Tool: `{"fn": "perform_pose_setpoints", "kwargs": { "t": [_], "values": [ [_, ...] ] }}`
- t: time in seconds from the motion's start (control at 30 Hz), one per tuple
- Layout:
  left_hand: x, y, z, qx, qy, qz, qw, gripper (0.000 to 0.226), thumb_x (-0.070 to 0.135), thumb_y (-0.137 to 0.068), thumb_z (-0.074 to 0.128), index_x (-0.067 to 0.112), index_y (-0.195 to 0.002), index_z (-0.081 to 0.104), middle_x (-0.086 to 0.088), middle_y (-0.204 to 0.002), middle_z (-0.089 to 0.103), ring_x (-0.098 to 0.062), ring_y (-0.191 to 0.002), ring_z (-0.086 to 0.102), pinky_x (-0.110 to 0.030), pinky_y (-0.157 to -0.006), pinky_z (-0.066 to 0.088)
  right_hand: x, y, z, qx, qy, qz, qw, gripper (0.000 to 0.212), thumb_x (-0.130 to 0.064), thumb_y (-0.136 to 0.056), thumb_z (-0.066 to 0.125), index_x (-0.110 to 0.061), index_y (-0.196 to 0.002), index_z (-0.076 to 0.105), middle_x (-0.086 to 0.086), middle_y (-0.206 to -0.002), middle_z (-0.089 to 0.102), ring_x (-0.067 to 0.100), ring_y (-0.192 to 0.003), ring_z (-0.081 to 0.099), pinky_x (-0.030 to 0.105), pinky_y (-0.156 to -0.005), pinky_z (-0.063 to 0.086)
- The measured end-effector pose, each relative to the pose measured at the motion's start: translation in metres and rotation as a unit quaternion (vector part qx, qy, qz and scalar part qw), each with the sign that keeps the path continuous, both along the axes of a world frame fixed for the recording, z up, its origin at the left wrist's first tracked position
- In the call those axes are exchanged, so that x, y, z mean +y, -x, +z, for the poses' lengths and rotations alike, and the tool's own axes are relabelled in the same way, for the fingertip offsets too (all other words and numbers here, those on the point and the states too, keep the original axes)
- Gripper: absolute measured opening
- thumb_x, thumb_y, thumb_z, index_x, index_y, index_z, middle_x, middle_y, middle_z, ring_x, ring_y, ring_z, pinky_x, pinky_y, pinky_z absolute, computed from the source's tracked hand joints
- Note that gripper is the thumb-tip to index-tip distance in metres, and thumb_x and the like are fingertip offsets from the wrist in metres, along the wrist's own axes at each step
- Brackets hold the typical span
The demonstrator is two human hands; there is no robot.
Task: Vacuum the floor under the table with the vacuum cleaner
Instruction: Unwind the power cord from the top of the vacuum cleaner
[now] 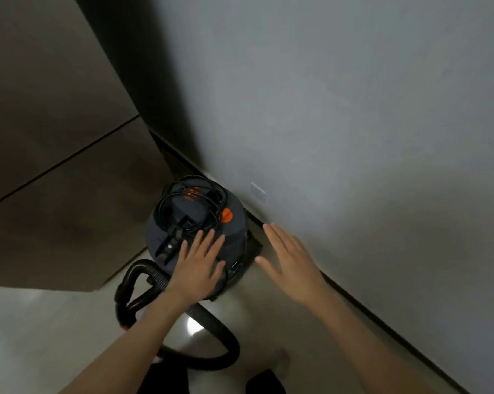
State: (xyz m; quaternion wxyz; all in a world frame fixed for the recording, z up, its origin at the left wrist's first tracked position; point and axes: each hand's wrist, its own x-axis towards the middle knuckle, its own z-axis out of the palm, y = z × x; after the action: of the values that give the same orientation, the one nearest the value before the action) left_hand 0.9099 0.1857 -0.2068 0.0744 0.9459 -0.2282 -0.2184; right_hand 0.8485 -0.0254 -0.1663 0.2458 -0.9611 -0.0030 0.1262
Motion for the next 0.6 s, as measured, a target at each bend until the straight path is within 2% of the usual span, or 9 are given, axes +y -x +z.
{"fn": "perform_pose_setpoints", "kwargs": {
  "t": [0.13, 0.3, 0.37, 0.43, 0.53, 0.6],
  "values": [
    [-0.023, 0.011, -0.005, 0.038, -0.034, 0.038, 0.998, 0.082, 0.06, -0.076, -0.005, 0.028, -0.151, 0.0, 0.002, -0.159, -0.009, -0.021, -0.145, -0.014, -0.043, -0.116, -0.006, -0.027, -0.001, -0.008, 0.018, 0.014, 0.035, 0.999, 0.11, -0.082, -0.069, -0.02, -0.019, -0.153, 0.013, 0.003, -0.16, 0.016, 0.018, -0.148, 0.01, 0.034, -0.119, 0.008],
    [-0.008, 0.012, -0.014, 0.039, -0.028, 0.131, 0.99, 0.073, 0.056, -0.085, 0.002, 0.026, -0.151, 0.0, 0.001, -0.159, -0.009, -0.022, -0.145, -0.015, -0.043, -0.116, -0.007, -0.015, -0.039, -0.031, 0.063, 0.033, 0.097, 0.993, 0.116, -0.083, -0.064, -0.023, -0.017, -0.153, 0.015, 0.003, -0.16, 0.015, 0.018, -0.148, 0.008, 0.034, -0.118, 0.008],
    [0.002, 0.007, -0.019, 0.041, -0.033, 0.159, 0.986, 0.062, 0.05, -0.097, 0.015, 0.025, -0.151, -0.001, 0.0, -0.158, -0.01, -0.022, -0.144, -0.016, -0.043, -0.116, -0.007, -0.004, -0.061, -0.045, 0.082, 0.043, 0.123, 0.988, 0.106, -0.078, -0.07, -0.01, -0.017, -0.153, 0.016, 0.004, -0.16, 0.016, 0.019, -0.148, 0.009, 0.036, -0.119, 0.01],
    [0.01, 0.001, -0.03, 0.038, -0.034, 0.181, 0.982, 0.059, 0.045, -0.1, 0.021, 0.025, -0.151, -0.002, 0.0, -0.158, -0.012, -0.023, -0.144, -0.017, -0.043, -0.116, -0.008, 0.005, -0.081, -0.061, 0.091, 0.05, 0.145, 0.984, 0.098, -0.068, -0.072, -0.002, -0.015, -0.152, 0.017, 0.006, -0.16, 0.016, 0.021, -0.148, 0.01, 0.038, -0.12, 0.013],
    [0.018, -0.017, -0.056, 0.035, -0.031, 0.204, 0.978, 0.067, 0.056, -0.092, 0.005, 0.026, -0.151, -0.003, -0.001, -0.158, -0.014, -0.023, -0.143, -0.02, -0.044, -0.116, -0.009, 0.015, -0.112, -0.089, 0.092, 0.06, 0.17, 0.979, 0.092, -0.067, -0.079, 0.006, -0.013, -0.153, 0.013, 0.006, -0.161, 0.01, 0.021, -0.148, 0.005, 0.037, -0.12, 0.01],
    [0.021, -0.037, -0.076, 0.027, -0.034, 0.214, 0.976, 0.07, 0.058, -0.09, 0.003, 0.025, -0.151, -0.004, -0.003, -0.157, -0.016, -0.023, -0.142, -0.022, -0.045, -0.115, -0.011, 0.016, -0.133, -0.11, 0.096, 0.077, 0.183, 0.975, 0.083, -0.064, -0.092, 0.023, -0.012, -0.153, 0.002, 0.004, -0.161, -0.001, 0.019, -0.148, -0.003, 0.035, -0.12, 0.005]
  ]
}}
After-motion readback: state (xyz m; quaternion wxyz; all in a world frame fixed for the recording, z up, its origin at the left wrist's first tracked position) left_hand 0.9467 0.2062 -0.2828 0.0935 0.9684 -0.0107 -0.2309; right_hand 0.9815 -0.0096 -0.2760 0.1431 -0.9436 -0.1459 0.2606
